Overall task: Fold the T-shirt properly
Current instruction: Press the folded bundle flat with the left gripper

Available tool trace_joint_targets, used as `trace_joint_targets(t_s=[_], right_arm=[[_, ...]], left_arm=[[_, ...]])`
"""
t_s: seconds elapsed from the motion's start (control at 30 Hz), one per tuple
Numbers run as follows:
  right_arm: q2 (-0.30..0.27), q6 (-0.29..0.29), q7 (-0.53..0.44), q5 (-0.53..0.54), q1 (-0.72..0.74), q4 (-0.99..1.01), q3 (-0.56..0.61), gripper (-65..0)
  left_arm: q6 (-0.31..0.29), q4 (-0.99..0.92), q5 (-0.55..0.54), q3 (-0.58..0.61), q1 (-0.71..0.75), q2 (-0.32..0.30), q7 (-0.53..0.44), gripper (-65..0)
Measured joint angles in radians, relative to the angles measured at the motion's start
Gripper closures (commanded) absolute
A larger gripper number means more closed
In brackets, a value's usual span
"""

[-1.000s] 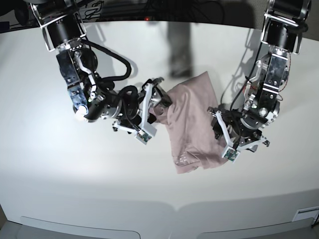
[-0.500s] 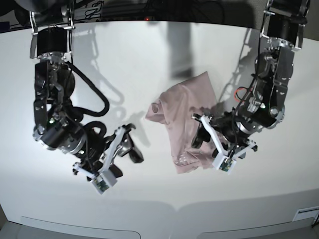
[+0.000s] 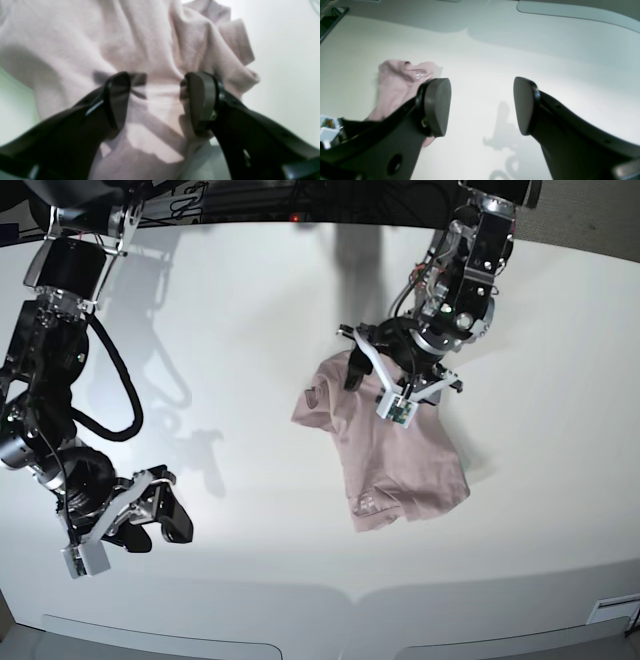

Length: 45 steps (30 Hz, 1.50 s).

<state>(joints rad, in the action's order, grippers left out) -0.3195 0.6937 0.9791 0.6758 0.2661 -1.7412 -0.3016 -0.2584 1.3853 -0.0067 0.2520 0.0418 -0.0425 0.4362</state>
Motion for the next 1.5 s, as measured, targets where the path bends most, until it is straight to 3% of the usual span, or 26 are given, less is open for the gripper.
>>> trace_joint_targets(t_s=[0.23,0.43,0.73,0.8,0.97,1.1,1.3,1.5], right_arm=[[-0.034,0.0,0.0,-0.003,0.0,0.0,-0.002,-39.0],[-0.035,0.0,-0.001,-0.003,0.0,0.0,-0.001,-39.0],[-0.035,0.0,0.003,-0.003,0.0,0.0,-0.001,-39.0],[-0.034,0.0,0.007,-0.004,0.0,0.0,-0.001,-39.0],[-0.029,0.0,0.007,-0.003,0.0,0.0,-0.001,-39.0],[-0.026,0.0,0.012,-0.002,0.0,0.0,-0.001,-39.0],[-0.026,0.0,0.024,0.002,0.0,0.0,-0.001,-39.0],[-0.026,0.0,0.049,0.002,-0.029,0.0,0.0,-39.0]], left_arm=[[-0.034,-0.074,-0.04,0.006,-0.042,-0.128,-0.083,-36.9],[-0.012,-0.056,-0.096,0.003,-0.044,-0.204,-0.05,-36.9],[0.023,0.179,-0.026,0.003,-0.016,-0.213,0.208,-36.9],[0.024,0.259,-0.027,0.003,-0.013,-0.215,0.228,-36.9],[0.023,0.428,-0.085,0.003,-0.019,-0.214,0.211,-36.9],[0.023,0.432,-0.096,0.003,-0.023,-0.209,0.124,-36.9],[0.019,0.315,-0.099,0.003,-0.142,-0.114,0.062,-36.9],[0.022,0.019,-0.092,-0.002,-0.296,-0.047,0.062,-36.9]])
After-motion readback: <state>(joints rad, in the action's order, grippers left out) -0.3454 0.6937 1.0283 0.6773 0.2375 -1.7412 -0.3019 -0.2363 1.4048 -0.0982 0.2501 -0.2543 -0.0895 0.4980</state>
